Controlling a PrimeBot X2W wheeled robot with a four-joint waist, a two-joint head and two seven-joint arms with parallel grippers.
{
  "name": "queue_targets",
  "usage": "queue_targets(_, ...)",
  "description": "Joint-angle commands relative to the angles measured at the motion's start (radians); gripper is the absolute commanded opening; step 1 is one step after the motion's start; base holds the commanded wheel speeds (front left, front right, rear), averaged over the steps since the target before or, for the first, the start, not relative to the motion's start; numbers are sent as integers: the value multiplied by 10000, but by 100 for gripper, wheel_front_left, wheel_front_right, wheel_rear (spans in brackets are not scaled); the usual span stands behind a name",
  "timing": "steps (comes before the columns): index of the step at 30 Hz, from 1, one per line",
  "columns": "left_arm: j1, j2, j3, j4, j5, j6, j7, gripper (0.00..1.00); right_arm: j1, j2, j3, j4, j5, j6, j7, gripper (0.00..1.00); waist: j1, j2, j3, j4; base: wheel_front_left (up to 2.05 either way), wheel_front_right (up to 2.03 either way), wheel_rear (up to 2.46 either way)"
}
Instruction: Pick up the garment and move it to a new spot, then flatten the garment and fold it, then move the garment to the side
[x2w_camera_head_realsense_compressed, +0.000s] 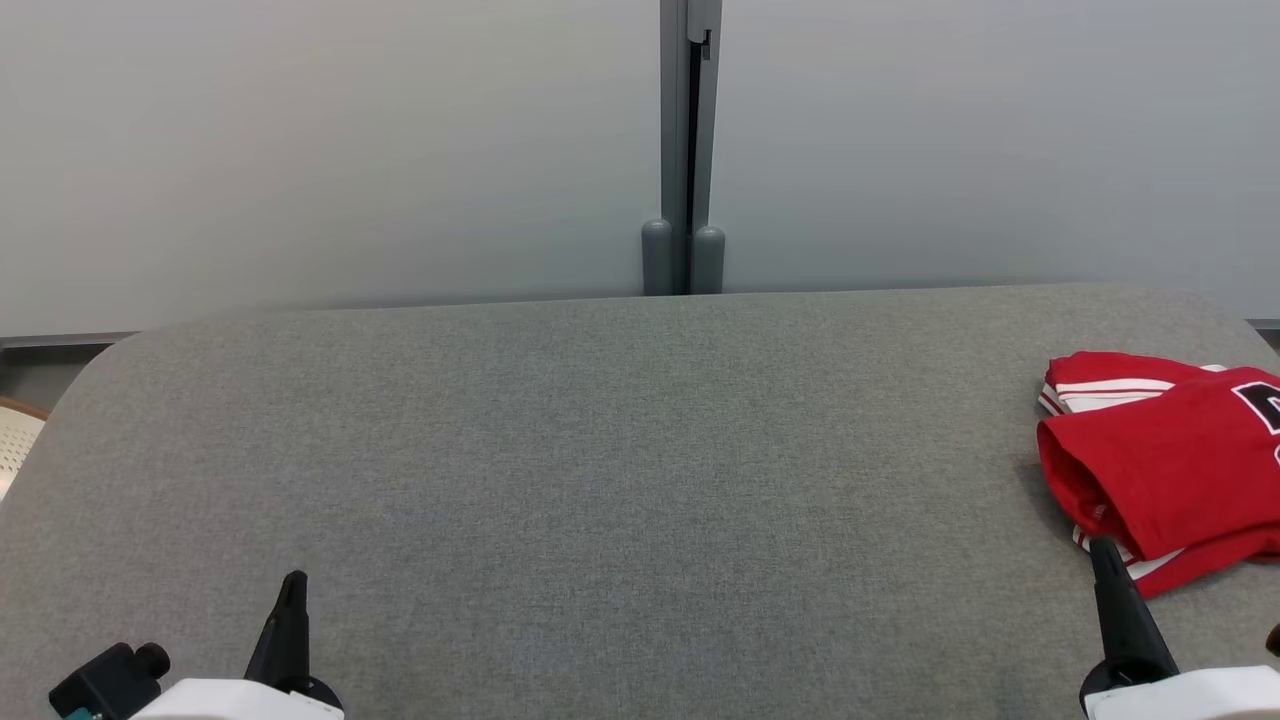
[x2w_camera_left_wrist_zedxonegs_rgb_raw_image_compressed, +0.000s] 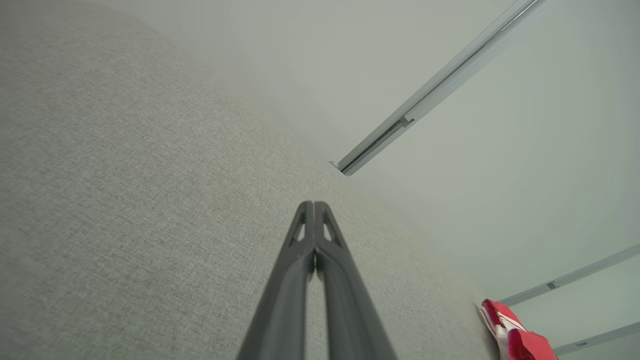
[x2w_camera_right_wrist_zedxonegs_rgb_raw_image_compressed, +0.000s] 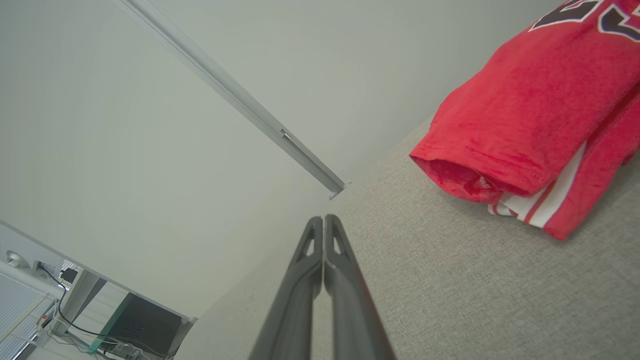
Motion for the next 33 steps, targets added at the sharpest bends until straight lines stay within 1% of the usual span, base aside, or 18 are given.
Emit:
queue_targets(1, -343, 21, 123, -73, -238, -80, 27, 0, -287, -95, -24, -65, 292, -5, 32, 0, 0, -1, 9, -5, 0, 0, 0)
queue_targets(20, -868, -241, 567, 137, -2233, -473, 474, 0, -885, -83, -175, 469, 2519, -4, 208, 0, 0, -1, 181, -87, 0, 0, 0)
queue_targets(33, -1115, -385, 806, 263, -3317, -683, 708, 0, -1212, -67, -262, 756, 3727, -5, 320, 0, 0, -1, 289, -139, 0, 0, 0)
